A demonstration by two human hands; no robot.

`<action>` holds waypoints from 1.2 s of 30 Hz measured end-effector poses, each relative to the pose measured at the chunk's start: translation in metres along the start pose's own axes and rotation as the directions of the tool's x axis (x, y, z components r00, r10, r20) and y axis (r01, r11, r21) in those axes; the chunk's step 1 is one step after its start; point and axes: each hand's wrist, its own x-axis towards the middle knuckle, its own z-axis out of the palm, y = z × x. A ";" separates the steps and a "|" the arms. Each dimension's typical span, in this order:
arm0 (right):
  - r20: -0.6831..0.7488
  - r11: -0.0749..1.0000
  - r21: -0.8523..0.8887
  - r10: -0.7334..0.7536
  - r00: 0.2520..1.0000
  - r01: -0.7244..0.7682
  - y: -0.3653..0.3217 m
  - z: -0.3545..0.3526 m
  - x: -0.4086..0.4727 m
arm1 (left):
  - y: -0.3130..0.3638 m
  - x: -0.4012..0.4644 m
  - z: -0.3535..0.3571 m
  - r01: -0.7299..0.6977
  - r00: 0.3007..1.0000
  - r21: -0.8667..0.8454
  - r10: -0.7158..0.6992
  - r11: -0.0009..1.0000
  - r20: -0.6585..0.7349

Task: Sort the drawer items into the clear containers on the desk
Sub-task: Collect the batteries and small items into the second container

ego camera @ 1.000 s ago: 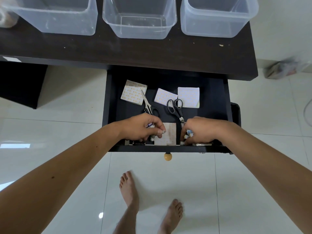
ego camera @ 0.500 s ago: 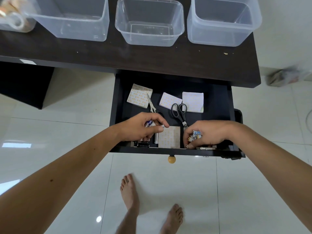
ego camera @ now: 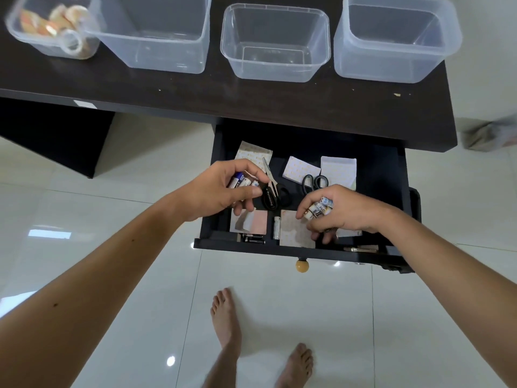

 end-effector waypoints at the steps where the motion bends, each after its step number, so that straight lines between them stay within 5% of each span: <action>1: -0.001 1.000 -0.012 -0.011 1.000 0.011 -0.004 0.002 0.003 | 0.002 -0.002 -0.003 0.001 1.000 0.015 -0.001 1.000 -0.006; 8: -0.126 0.936 -0.348 -0.107 0.986 0.057 -0.021 0.031 0.031 | 0.000 -0.011 -0.003 0.021 0.999 0.154 -0.015 0.988 -0.039; 16: -0.001 0.707 -0.689 -0.218 0.976 0.158 -0.011 0.039 0.045 | 0.001 -0.010 0.001 -0.026 0.999 0.243 0.034 0.970 -0.026; 36: 0.113 0.543 -0.815 -0.196 0.974 0.204 -0.009 0.040 0.048 | -0.013 0.021 0.029 0.076 0.964 0.226 -0.013 0.971 -0.267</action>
